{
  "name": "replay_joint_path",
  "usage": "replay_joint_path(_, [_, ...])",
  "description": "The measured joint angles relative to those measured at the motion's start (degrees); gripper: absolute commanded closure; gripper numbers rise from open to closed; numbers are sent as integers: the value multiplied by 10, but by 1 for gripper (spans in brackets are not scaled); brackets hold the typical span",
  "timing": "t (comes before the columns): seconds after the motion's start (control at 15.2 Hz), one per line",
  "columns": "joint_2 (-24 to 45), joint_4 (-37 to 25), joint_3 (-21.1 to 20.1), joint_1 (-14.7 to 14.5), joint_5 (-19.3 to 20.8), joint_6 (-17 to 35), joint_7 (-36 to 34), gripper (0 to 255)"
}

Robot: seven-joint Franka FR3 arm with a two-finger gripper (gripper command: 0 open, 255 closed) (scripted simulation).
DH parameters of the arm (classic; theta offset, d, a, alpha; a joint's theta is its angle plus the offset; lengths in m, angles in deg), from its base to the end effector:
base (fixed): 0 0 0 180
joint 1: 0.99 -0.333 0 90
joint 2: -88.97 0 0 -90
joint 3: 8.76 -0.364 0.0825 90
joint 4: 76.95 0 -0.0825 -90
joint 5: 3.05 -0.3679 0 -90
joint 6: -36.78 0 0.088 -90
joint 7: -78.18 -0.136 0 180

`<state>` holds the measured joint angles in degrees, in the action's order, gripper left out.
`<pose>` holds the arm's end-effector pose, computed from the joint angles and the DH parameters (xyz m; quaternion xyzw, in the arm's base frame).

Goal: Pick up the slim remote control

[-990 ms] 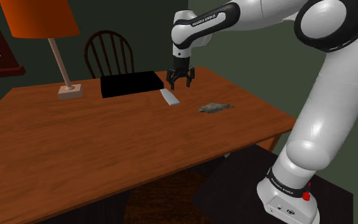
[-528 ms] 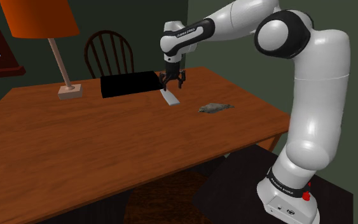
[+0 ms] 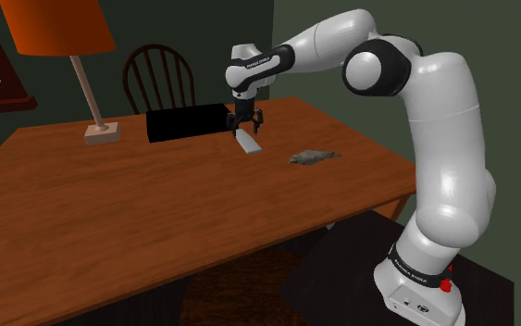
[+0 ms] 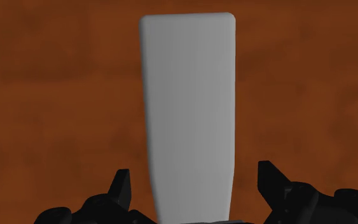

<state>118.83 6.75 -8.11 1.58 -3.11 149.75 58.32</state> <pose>0.7085 -0.0383 0.3993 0.9799 -0.1995 -0.0047 0.0031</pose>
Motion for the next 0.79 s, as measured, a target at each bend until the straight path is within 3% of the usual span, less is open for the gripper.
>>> replay_joint_path(0.26, [9,15,0,0,0,24,0,0])
replay_joint_path(0.33, [10,16,0,0,0,26,0,255])
replay_joint_path(0.79, [11,18,0,0,0,29,0,255])
